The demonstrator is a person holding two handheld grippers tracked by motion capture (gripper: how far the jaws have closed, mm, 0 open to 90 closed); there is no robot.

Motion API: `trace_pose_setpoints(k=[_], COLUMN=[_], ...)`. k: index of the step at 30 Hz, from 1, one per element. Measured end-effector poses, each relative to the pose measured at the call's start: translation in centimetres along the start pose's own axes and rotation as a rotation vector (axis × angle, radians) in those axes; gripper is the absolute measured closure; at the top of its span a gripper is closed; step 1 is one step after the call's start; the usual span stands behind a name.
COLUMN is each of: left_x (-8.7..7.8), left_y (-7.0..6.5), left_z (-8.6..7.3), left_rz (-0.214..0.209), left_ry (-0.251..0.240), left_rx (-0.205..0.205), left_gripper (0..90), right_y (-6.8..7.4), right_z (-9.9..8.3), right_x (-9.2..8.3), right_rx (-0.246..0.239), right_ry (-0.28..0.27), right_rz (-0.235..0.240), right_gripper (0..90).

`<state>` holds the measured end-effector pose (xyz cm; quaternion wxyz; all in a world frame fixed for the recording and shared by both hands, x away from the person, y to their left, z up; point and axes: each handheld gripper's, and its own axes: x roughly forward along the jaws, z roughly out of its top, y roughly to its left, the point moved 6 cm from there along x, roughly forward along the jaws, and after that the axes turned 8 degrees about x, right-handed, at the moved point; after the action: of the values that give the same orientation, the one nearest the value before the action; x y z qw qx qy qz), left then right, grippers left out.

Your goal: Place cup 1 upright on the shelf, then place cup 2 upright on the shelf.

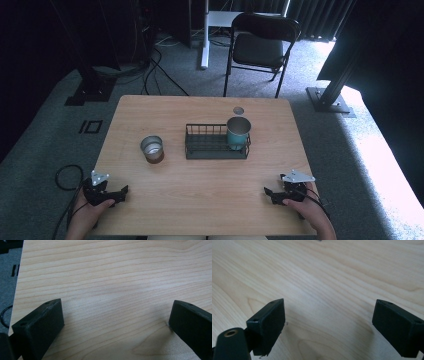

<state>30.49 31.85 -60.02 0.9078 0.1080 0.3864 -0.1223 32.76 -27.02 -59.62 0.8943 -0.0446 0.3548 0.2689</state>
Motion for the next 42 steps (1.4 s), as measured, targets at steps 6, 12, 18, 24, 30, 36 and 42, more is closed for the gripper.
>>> trace_pose_setpoints(k=[6,12,18,24,30,36,42], left_x=[0.0,0.0,0.0,-0.3,-0.5,-0.8,-0.9], left_y=[0.0,0.0,0.0,0.0,-0.6,-1.3,-2.1], left_z=[0.0,0.0,0.0,-0.3,-0.1,0.9,2.1], left_rz=[0.000,0.000,-0.002,-0.047,-0.082,-0.114,-0.136], left_ry=[0.000,0.000,0.000,-0.006,-0.023,-0.056,-0.087], left_rx=[0.000,0.001,0.005,0.055,0.076,0.085,0.102], left_gripper=[0.4,0.5,0.5,0.6,0.6,0.6,0.6], right_y=[0.1,0.1,0.1,0.1,0.1,0.1,0.1], right_z=[-0.1,-0.1,-0.1,-0.1,-0.1,-0.1,-0.1], right_x=[0.4,0.4,0.4,0.4,0.4,0.4,0.4], right_rx=[-0.010,-0.008,-0.008,-0.008,-0.008,-0.008,-0.008], right_ry=[0.043,0.044,0.044,0.044,0.044,0.044,0.044], right_rz=[0.001,0.003,0.003,0.003,0.003,0.003,0.003], right_gripper=[11.0,11.0,11.0,11.0,11.0,11.0,11.0])
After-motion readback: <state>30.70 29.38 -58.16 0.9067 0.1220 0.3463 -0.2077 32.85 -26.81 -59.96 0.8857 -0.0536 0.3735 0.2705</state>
